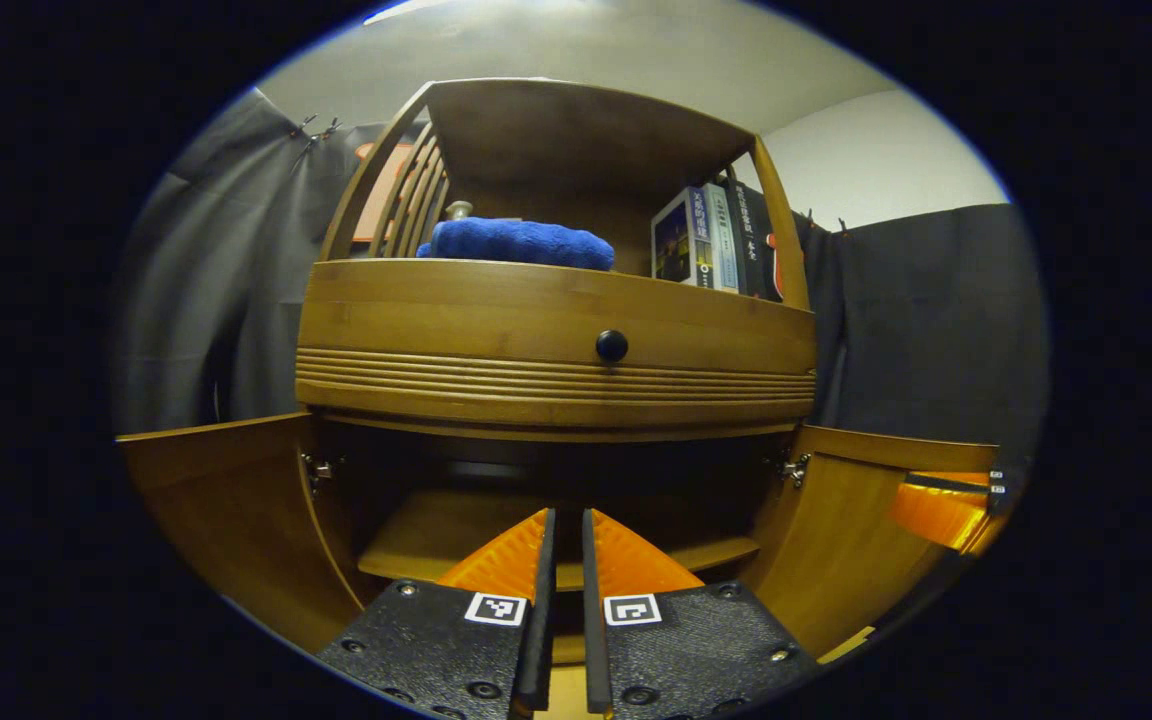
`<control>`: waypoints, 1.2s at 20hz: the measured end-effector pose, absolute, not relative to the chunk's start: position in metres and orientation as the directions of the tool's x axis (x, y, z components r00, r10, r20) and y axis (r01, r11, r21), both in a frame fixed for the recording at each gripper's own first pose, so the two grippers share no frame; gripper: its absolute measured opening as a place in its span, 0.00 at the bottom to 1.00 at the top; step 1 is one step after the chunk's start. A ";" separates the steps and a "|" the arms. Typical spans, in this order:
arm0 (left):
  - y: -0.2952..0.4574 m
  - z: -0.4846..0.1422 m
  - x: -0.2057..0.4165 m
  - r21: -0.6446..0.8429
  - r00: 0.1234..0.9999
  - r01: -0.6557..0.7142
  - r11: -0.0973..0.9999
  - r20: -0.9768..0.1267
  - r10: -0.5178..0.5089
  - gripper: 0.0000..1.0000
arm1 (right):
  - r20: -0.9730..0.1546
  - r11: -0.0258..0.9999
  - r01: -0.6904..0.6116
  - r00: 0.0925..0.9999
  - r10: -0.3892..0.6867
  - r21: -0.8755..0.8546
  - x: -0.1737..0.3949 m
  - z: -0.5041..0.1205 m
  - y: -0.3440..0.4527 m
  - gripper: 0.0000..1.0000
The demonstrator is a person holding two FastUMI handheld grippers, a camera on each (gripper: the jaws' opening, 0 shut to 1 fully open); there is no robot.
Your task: Open the right door of the double-door shoe cabinet with the right hand, and open the left door with the left hand.
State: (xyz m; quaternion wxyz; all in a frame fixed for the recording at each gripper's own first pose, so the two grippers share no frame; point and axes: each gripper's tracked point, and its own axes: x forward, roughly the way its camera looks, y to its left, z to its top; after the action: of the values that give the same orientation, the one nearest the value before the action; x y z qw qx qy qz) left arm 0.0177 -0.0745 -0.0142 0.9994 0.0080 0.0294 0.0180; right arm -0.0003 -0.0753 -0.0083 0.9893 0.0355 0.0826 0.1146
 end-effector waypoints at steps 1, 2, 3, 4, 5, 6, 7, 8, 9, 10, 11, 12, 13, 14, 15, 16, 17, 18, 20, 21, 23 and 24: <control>-0.080 -0.016 0.020 0.028 0.998 -0.019 0.999 -0.061 0.021 0.14 | -0.154 0.973 -0.214 0.962 0.225 0.087 -0.001 -0.010 -0.075 0.22; -0.086 -0.017 0.022 0.034 0.998 -0.003 0.999 -0.063 0.005 0.14 | -0.156 0.975 -0.204 0.964 0.215 0.083 -0.002 -0.011 -0.075 0.22; -0.093 -0.019 0.024 0.033 0.998 0.019 0.999 -0.065 -0.017 0.06 | -0.156 0.978 -0.192 0.967 0.202 0.079 -0.002 -0.012 -0.076 0.22; -0.100 -0.022 0.026 0.029 0.997 0.039 0.999 -0.067 -0.037 0.14 | -0.155 0.980 -0.180 0.969 0.191 0.079 -0.003 -0.013 -0.078 0.22; -0.106 -0.024 0.027 0.023 0.996 0.057 0.998 -0.070 -0.055 0.14 | -0.152 0.982 -0.168 0.972 0.179 0.083 -0.005 -0.014 -0.082 0.22; -0.112 -0.025 0.029 0.017 0.995 0.074 0.997 -0.074 -0.073 0.14 | -0.148 0.983 -0.157 0.974 0.169 0.089 -0.005 -0.016 -0.084 0.22; -0.118 -0.026 0.031 0.012 0.993 0.092 0.996 -0.073 -0.091 0.14 | -0.145 0.985 -0.146 0.977 0.159 0.094 -0.005 -0.016 -0.085 0.22; -0.122 -0.027 0.032 0.012 0.991 0.111 0.994 -0.075 -0.109 0.14 | -0.142 0.986 -0.135 0.979 0.147 0.095 -0.006 -0.017 -0.086 0.22; -0.125 -0.027 0.034 0.016 0.990 0.119 0.993 -0.077 -0.117 0.14 | -0.143 0.988 -0.123 0.980 0.136 0.093 -0.007 -0.018 -0.087 0.22; -0.125 -0.027 0.035 0.019 0.990 0.121 0.992 -0.074 -0.120 0.14 | -0.147 0.989 -0.112 0.981 0.125 0.093 -0.007 -0.021 -0.088 0.22; -0.124 -0.026 0.036 0.019 0.991 0.119 0.993 -0.067 -0.117 0.14 | -0.150 0.990 -0.106 0.981 0.120 0.095 -0.008 -0.022 -0.087 0.22; -0.126 -0.025 0.036 0.014 0.990 0.125 0.992 -0.063 -0.124 0.14 | -0.150 0.990 -0.100 0.982 0.114 0.097 -0.008 -0.023 -0.086 0.12; -0.128 -0.025 0.034 0.014 0.990 0.131 0.991 -0.062 -0.130 0.22 | -0.151 0.991 -0.094 0.983 0.108 0.096 -0.009 -0.023 -0.086 0.12; -0.129 -0.025 0.035 0.016 0.989 0.137 0.990 -0.063 -0.136 0.23 | -0.151 0.991 -0.094 0.983 0.107 0.093 -0.010 -0.024 -0.083 0.12; -0.129 -0.024 0.034 0.017 0.988 0.140 0.990 -0.061 -0.138 0.18 | -0.153 0.992 -0.093 0.982 0.106 0.090 -0.009 -0.025 -0.082 0.24; -0.130 -0.025 0.034 0.019 0.988 0.145 0.989 -0.060 -0.143 0.21 | -0.153 0.992 -0.095 0.982 0.108 0.088 -0.008 -0.024 -0.080 0.24; -0.132 -0.023 0.034 0.019 0.988 0.147 0.989 -0.057 -0.146 0.25 | -0.150 0.991 -0.095 0.983 0.107 0.090 -0.007 -0.022 -0.079 0.26; -0.134 -0.023 0.033 0.018 0.988 0.147 0.989 -0.052 -0.146 0.32 | -0.145 0.991 -0.095 0.983 0.109 0.096 -0.007 -0.021 -0.078 0.26; -0.134 -0.021 0.033 0.015 0.988 0.151 0.988 -0.044 -0.151 0.47 | -0.138 0.990 -0.094 0.985 0.108 0.105 -0.008 -0.019 -0.075 0.32; -0.135 -0.021 0.033 0.014 0.987 0.157 0.988 -0.044 -0.156 0.55 | -0.139 0.990 -0.090 0.985 0.105 0.107 -0.009 -0.018 -0.076 0.34; -0.138 -0.023 0.034 0.009 0.985 0.168 0.986 -0.048 -0.168 0.72 | -0.147 0.990 -0.086 0.984 0.101 0.108 -0.010 -0.019 -0.074 0.44; -0.138 -0.024 0.032 0.006 0.985 0.169 0.986 -0.048 -0.168 0.80 | -0.155 0.990 -0.093 0.982 0.109 0.110 -0.013 -0.020 -0.075 0.45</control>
State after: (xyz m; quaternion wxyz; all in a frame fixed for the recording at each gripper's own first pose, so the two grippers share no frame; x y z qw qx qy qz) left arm 0.0316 -0.1383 -0.0242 0.9961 0.0052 0.0237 -0.0846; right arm -0.0126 -0.0749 -0.0205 0.9942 0.0512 0.0803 0.0507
